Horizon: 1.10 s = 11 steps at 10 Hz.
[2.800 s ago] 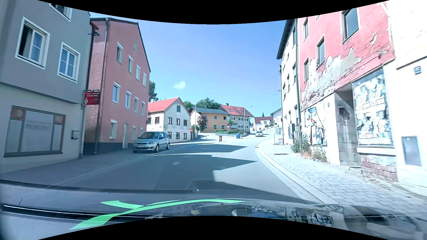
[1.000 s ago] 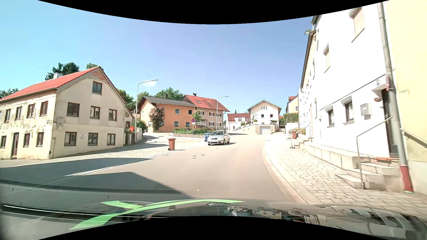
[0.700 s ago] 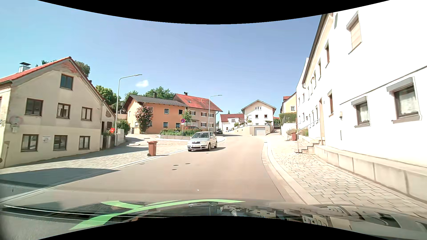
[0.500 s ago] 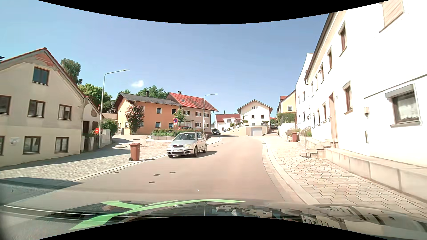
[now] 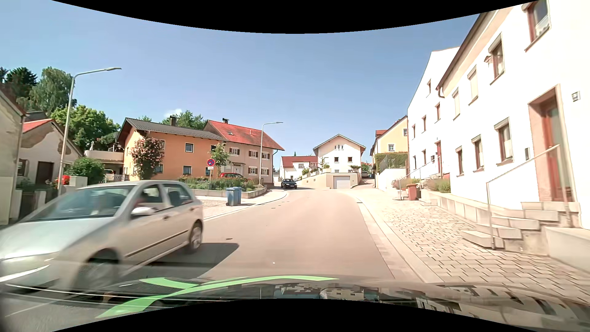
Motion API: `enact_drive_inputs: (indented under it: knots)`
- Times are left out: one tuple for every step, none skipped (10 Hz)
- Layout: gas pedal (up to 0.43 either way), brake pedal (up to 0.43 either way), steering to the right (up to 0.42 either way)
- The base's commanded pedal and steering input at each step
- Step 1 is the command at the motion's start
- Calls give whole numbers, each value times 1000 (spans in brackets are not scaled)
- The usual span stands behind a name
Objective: Follow the waypoints while adhering to traffic rules and regulations
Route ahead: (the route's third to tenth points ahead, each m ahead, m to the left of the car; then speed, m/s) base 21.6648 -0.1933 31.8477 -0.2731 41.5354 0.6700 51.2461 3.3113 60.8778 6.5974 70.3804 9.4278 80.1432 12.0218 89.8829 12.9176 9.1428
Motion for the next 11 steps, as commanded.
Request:
enact_drive_inputs:
  knots:
    - [240, 0, 51]
    - [240, 0, 47]
    - [240, 0, 42]
    - [240, 0, 37]
    - [240, 0, 36]
    - [240, 0, 35]
    - [240, 0, 34]
    - [240, 0, 34]
    - [240, 0, 32]
    - [240, 0, 27]
    - [248, 0, 23]
